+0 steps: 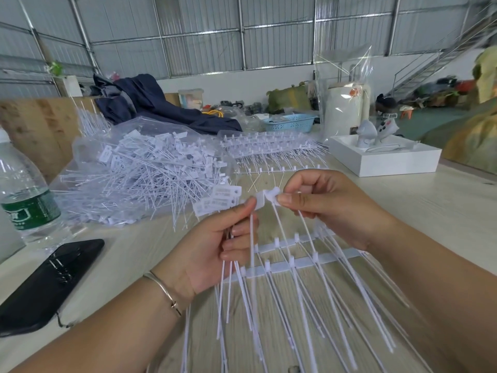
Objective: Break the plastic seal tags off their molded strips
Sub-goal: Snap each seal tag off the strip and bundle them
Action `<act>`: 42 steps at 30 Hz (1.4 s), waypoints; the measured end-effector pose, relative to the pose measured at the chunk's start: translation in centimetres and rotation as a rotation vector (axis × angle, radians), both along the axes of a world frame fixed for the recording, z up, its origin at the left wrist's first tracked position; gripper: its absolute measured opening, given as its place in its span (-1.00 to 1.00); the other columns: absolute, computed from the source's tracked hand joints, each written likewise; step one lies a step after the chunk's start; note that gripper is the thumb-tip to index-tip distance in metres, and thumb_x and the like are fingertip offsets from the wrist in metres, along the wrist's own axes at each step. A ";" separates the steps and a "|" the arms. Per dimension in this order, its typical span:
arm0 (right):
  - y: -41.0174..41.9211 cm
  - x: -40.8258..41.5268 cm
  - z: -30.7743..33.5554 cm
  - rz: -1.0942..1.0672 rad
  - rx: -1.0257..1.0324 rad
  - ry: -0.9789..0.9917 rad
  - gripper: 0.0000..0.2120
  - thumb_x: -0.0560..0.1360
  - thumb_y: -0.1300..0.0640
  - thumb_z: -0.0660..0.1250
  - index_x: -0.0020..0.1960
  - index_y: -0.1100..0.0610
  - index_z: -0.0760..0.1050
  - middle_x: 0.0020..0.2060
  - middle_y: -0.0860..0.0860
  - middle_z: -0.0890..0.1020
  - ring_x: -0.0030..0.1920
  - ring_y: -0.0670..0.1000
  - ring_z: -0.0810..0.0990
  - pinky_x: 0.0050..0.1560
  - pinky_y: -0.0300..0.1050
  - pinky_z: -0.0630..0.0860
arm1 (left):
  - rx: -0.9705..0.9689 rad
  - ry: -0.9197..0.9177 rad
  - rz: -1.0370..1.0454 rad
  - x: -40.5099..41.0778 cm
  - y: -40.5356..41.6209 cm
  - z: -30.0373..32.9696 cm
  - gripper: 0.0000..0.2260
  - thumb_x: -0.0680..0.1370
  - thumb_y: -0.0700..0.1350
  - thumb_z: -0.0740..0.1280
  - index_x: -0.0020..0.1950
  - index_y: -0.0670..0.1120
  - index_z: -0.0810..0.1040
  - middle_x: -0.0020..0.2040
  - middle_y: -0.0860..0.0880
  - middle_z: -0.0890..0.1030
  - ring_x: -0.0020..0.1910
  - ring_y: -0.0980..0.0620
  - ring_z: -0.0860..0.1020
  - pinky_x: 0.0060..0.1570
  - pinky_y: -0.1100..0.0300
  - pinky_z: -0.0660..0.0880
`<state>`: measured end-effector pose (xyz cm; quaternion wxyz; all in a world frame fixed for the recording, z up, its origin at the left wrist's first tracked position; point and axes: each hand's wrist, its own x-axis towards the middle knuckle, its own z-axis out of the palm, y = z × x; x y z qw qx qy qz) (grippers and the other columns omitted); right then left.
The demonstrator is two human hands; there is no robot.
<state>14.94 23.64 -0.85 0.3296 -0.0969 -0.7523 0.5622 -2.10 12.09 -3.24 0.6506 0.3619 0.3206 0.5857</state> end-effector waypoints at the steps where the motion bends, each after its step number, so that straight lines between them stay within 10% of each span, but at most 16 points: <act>1: 0.1 0.0 0.0 -0.010 0.005 -0.005 -0.77 0.24 0.01 0.53 -0.27 0.13 0.57 -0.34 0.18 0.43 -0.41 -0.07 0.37 -0.38 -0.32 0.31 | 0.006 -0.009 -0.004 0.0 0.0 0.0 -0.65 0.28 -0.06 0.62 -0.26 -0.09 0.45 -0.42 0.06 0.25 -0.59 0.20 0.20 -0.65 0.38 0.09; 23: 0.6 0.0 -0.1 -0.196 -0.033 0.005 -0.84 0.38 0.21 0.33 -0.28 0.32 0.46 -0.47 0.10 0.37 -0.46 -0.08 0.35 -0.41 -0.29 0.27 | -0.067 0.127 0.135 0.3 0.0 0.1 -0.84 0.48 -0.04 0.35 -0.17 -0.05 0.39 -0.42 0.05 0.29 -0.57 0.18 0.24 -0.62 0.37 0.22; 36: -1.1 -0.4 -0.5 -0.206 0.293 -0.052 -0.94 0.40 0.28 0.35 -0.13 0.19 0.52 -0.28 0.26 0.51 -0.33 0.01 0.38 -0.27 -0.13 0.31 | 0.014 0.290 0.242 0.7 0.0 0.2 -0.75 0.27 -0.19 0.61 -0.35 -0.05 0.54 -0.39 0.04 0.06 -0.58 0.21 0.10 -0.66 0.40 0.10; 42: -0.8 -0.4 -0.7 -0.255 0.540 -0.122 -0.94 0.50 0.29 0.36 -0.07 0.16 0.54 -0.26 0.04 0.58 -0.29 0.08 0.51 -0.17 -0.05 0.46 | 0.012 0.304 0.353 0.5 0.0 0.0 -0.79 0.28 -0.08 0.50 -0.44 -0.04 0.49 -0.52 0.10 0.14 -0.60 0.18 0.09 -0.65 0.38 0.07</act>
